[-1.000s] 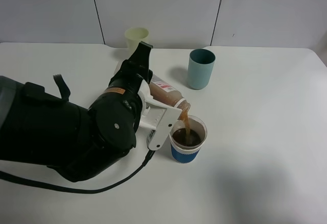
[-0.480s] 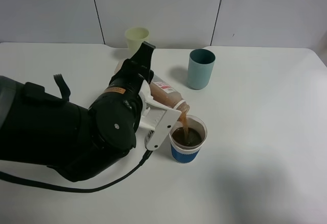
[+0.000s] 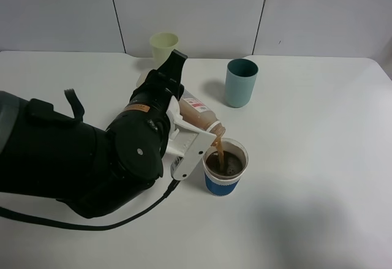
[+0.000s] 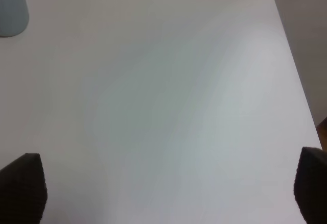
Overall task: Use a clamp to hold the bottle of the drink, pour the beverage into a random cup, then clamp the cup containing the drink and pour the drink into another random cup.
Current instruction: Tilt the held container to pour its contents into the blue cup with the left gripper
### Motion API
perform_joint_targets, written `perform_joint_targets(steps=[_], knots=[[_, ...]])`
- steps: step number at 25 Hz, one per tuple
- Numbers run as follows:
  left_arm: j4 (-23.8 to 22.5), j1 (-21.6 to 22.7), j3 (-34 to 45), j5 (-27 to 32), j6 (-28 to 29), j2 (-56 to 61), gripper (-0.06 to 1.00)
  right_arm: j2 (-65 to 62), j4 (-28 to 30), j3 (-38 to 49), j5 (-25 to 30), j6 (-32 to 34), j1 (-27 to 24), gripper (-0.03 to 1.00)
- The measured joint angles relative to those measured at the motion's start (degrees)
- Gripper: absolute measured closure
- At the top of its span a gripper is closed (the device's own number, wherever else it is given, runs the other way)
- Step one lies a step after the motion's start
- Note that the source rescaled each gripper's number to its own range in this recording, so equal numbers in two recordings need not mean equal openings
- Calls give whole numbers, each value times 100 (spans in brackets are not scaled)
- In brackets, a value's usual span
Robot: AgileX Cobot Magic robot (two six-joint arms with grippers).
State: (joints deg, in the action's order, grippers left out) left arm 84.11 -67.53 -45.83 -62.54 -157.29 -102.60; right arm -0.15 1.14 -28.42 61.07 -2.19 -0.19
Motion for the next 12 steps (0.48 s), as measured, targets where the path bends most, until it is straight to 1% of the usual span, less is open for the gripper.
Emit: perform_joint_targets(steps=[5, 12], knots=[[-103, 0, 0, -36, -154, 0, 94, 0, 0, 0, 0, 0, 0, 7], [-400, 0, 0, -36, -234, 0, 94, 0, 0, 0, 0, 0, 0, 7]])
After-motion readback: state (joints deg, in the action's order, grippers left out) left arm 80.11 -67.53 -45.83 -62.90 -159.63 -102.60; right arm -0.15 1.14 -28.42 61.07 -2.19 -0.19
